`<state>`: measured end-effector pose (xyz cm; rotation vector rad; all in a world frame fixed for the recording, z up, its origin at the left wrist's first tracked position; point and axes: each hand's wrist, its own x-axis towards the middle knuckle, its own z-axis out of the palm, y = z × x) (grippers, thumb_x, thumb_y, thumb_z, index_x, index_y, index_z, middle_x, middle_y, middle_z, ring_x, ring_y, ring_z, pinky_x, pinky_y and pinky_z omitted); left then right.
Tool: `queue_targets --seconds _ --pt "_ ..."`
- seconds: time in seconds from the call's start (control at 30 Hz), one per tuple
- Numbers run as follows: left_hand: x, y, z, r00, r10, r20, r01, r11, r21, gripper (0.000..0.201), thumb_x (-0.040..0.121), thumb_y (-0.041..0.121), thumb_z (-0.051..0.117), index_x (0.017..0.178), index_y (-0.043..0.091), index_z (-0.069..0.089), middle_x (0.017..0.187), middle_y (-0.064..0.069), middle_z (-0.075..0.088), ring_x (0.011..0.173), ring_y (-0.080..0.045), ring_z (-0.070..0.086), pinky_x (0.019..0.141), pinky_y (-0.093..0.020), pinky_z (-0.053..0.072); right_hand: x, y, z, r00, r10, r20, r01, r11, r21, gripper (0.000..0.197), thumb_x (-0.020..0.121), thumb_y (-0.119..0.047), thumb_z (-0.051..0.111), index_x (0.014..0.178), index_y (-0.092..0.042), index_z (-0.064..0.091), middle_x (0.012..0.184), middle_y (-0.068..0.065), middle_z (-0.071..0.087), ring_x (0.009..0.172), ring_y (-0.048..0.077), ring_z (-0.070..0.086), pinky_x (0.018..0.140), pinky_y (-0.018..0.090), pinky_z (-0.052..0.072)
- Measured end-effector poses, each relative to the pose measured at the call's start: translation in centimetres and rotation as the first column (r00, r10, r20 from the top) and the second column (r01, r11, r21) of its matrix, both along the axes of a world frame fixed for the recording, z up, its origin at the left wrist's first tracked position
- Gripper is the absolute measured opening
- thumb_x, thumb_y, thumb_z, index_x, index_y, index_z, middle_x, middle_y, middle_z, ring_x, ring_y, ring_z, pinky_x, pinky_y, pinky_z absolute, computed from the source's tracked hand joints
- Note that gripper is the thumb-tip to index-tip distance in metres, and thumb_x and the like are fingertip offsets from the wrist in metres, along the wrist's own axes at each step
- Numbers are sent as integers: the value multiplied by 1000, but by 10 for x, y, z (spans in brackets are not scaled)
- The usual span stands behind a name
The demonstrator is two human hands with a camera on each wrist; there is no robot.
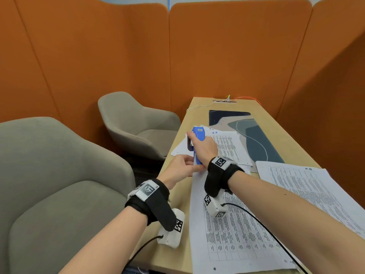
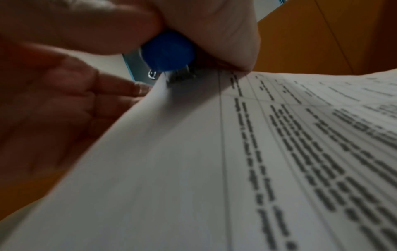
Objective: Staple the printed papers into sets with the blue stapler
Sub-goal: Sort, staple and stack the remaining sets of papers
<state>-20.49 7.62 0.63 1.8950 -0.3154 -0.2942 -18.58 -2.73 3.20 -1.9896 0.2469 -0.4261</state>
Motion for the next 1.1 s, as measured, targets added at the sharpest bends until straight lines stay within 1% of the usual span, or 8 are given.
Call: queue_targets --seconds 0.1,0.3,0.43,0.53,0.7,0.93,1.03,1.1 --pt "2 -4 0 998 43 41 -45 997 57 34 78 25 76 104 6 63 107 -17 67 103 -29 63 89 -41 53 2 2 -3 1000 -13 18 12 1000 26 48 86 -47 54 51 -16 46 63 -1 62 59 15 51 59 27 37" --pt "-1 -6 -1 990 94 108 -102 993 63 30 80 27 73 101 8 62 108 -17 65 97 -22 59 89 -44 51 6 2 -2 996 -77 48 75 997 30 47 87 -53 53 61 -14 56 75 7 69 61 13 53 55 23 34" --pt "0 -5 -2 999 23 43 -27 995 91 50 82 24 72 124 19 45 104 6 54 103 -17 54 83 -30 52 5 2 0 995 -87 42 84 994 72 44 90 -53 52 68 -15 55 67 -1 56 63 13 50 54 22 31" --pt "-1 -9 -5 988 136 72 -139 990 35 52 83 4 64 130 15 44 101 2 55 95 -16 54 76 -27 47 4 -2 11 990 -125 61 103 954 281 45 87 -56 55 66 -16 49 64 -2 49 62 16 48 54 24 34" --pt "-1 -12 -10 912 360 198 -329 928 -174 12 92 17 52 87 22 61 86 0 65 87 -22 61 72 -31 47 -15 -53 48 976 -187 110 57 710 702 50 84 -58 56 103 -12 56 91 4 59 78 19 56 71 29 43" --pt "29 -13 19 880 369 300 -280 912 -300 23 95 28 45 95 7 53 90 -14 59 80 -24 56 70 -39 46 -86 -132 -4 994 37 -105 31 814 581 51 82 -60 57 100 -12 67 83 8 68 78 25 64 86 41 49" --pt "42 -33 34 903 385 192 -297 880 -372 17 95 21 45 80 13 48 78 -5 53 70 -15 49 62 -30 39 -112 -142 -19 978 143 -149 -22 791 612 44 89 -52 53 95 -10 68 81 10 67 72 24 64 79 38 51" --pt "48 -52 41 917 379 124 -307 869 -388 21 96 15 43 75 15 44 72 0 46 65 -14 42 57 -27 33 -120 -149 -24 974 93 -204 36 835 549 54 85 -55 58 97 -4 68 89 16 67 78 29 63 83 40 51"
